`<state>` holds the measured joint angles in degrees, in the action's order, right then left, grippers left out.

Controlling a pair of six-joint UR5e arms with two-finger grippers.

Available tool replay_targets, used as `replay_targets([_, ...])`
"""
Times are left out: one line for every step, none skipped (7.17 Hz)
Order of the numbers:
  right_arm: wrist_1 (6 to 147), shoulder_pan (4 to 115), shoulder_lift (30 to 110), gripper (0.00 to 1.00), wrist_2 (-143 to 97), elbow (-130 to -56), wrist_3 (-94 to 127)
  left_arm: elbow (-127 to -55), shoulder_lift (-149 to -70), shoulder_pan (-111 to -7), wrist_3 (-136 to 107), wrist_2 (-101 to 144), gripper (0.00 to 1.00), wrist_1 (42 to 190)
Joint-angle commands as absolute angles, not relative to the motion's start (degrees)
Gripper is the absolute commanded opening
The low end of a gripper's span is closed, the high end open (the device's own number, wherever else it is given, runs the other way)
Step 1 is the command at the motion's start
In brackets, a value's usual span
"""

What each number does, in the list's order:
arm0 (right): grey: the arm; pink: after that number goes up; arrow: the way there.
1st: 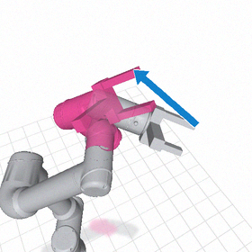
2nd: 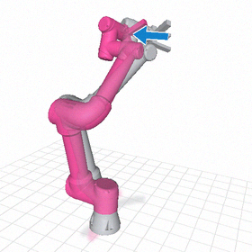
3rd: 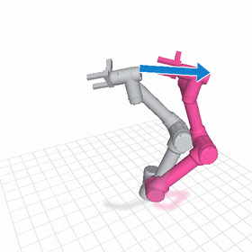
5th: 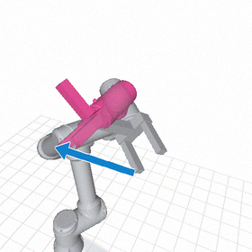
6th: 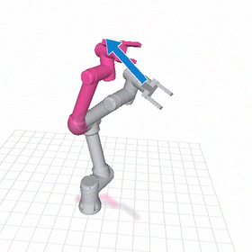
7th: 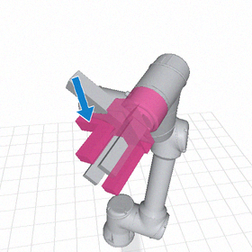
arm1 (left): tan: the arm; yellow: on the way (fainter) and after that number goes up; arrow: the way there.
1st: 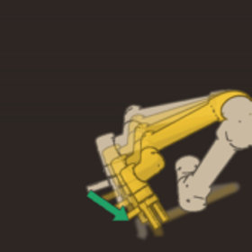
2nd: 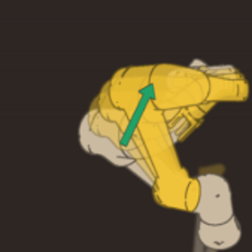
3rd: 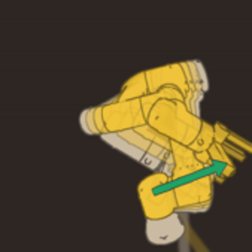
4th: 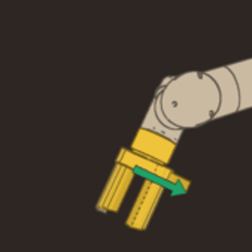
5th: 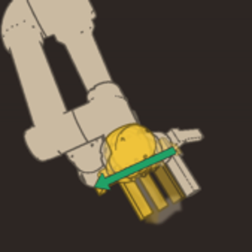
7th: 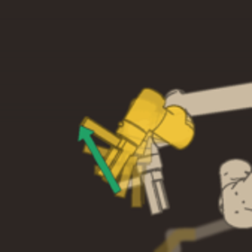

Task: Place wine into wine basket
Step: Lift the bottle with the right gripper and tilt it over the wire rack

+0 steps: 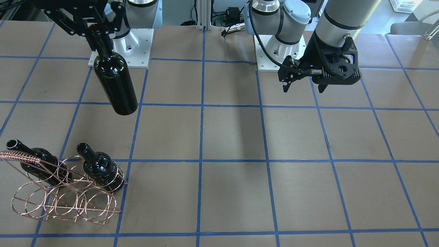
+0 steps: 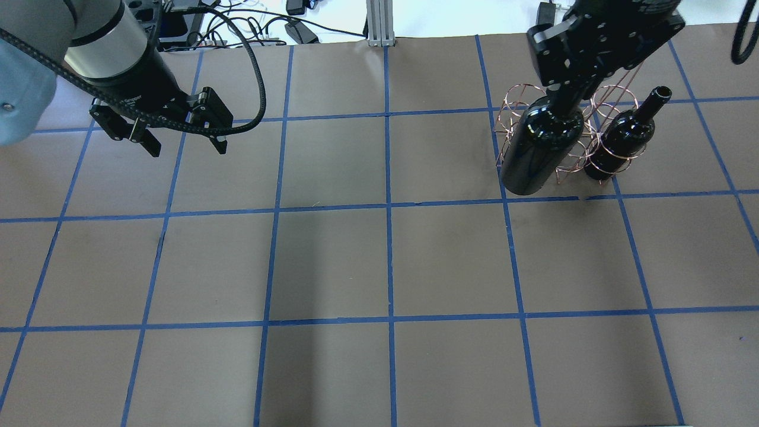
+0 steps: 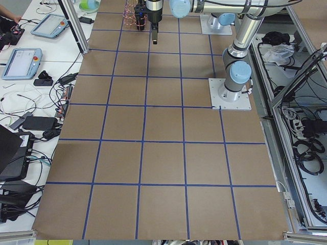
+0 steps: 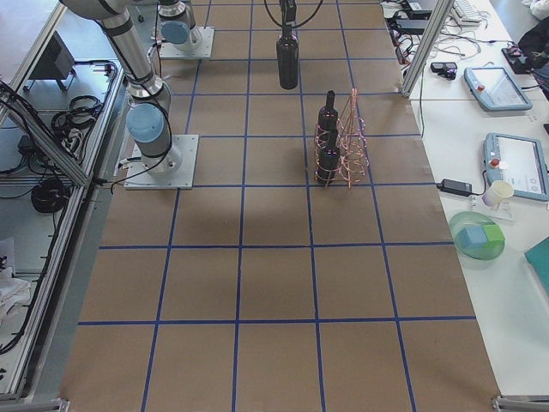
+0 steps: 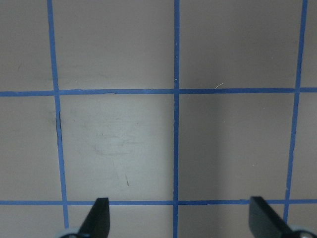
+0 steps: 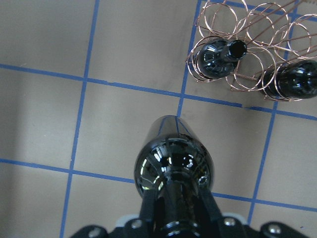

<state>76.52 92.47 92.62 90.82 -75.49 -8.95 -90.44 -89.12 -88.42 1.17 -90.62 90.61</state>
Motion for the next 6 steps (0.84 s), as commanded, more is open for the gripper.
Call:
replay_targets([74.28,87.3,93.34,0.0,92.02,-75.41,-19.82,-90.44,-89.12,-88.07,1.23,-90.62,1.0,90.7])
replay_targets([73.66,84.93,93.25,0.0,92.02,-75.5,-25.43,-90.44,-89.12,-88.33,1.06,-90.62,1.0,90.62])
replay_targets([73.48,81.16,92.64,0.0,91.24,-75.67,-29.66,-90.44,-89.12,-88.16,1.32,-90.62,1.0,90.7])
replay_targets([73.22,78.51,91.42,0.0,91.06,-75.85,-35.71,-90.44,-89.12,-88.07,1.23,-90.62,1.0,90.7])
replay_targets([73.65,77.88,89.93,0.0,90.79,-75.76,-36.9,-90.44,-89.12,-88.15,1.06,-90.62,1.0,90.62])
replay_targets([74.96,77.87,87.56,0.0,88.88,-75.67,-37.52,-90.44,-89.12,-87.89,1.4,-90.62,1.0,90.53])
